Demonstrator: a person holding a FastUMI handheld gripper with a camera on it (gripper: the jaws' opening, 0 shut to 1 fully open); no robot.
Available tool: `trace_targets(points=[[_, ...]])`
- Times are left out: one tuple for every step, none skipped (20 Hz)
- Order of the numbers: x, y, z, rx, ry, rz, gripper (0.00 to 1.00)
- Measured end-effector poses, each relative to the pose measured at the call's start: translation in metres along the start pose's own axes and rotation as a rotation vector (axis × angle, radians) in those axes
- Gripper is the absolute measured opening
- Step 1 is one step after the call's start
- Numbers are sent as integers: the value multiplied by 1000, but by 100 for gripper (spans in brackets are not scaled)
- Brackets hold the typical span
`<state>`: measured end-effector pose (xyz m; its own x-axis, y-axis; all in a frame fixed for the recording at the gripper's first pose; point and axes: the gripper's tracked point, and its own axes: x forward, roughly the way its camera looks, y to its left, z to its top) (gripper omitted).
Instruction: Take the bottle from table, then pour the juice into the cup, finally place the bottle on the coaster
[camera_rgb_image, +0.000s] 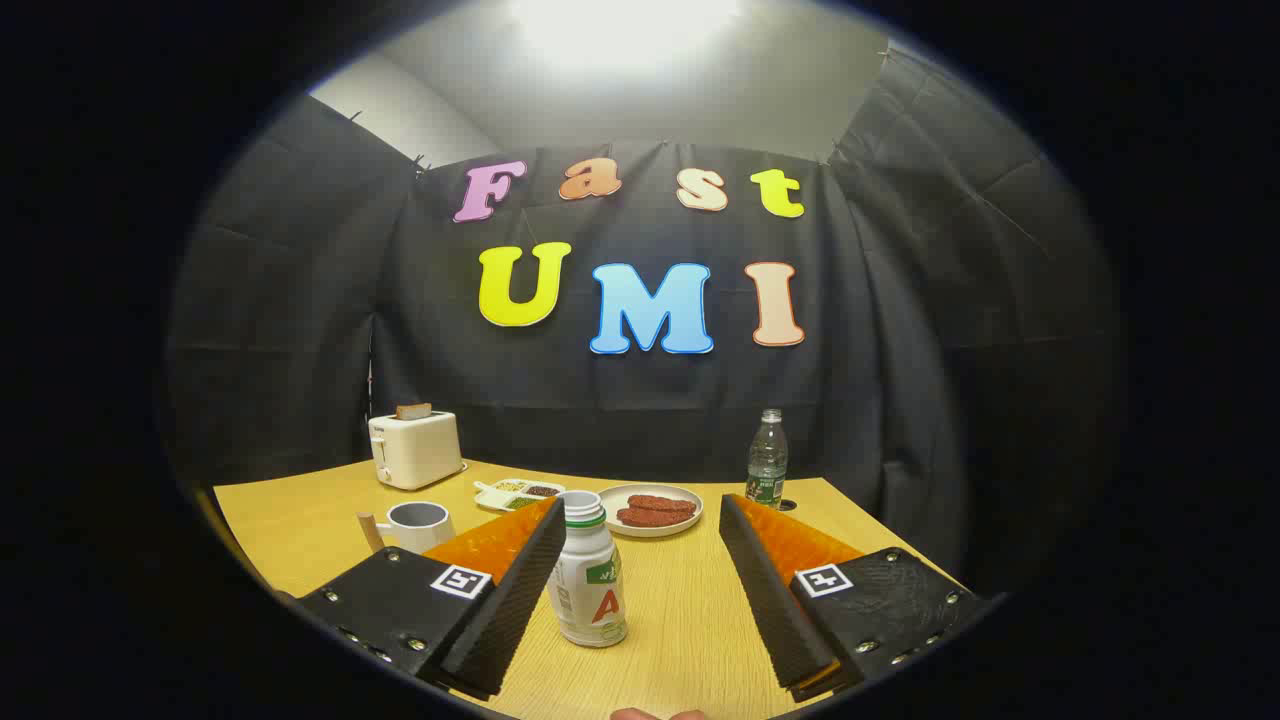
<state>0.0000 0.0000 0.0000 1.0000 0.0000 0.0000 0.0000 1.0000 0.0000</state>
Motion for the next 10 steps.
trace_targets(points=[[0, 0, 2, 3, -5, -3, 95], [-1, 0, 2, 5, -7, -3, 95], [-1, 0, 2, 5, -7, -5, 95], [-1, 1, 2, 3, -7, -3, 95], [-1, 2, 3, 3, -8, -1, 95], [-1, 4, 2, 4, -8, 1, 95], [-1, 5, 1, 3, -6, 4, 95], [0, 6, -1, 5, -4, 4, 95], [1, 9, -2, 12, -2, 7, 95], [2, 14, -5, 21, -1, 18, 95]])
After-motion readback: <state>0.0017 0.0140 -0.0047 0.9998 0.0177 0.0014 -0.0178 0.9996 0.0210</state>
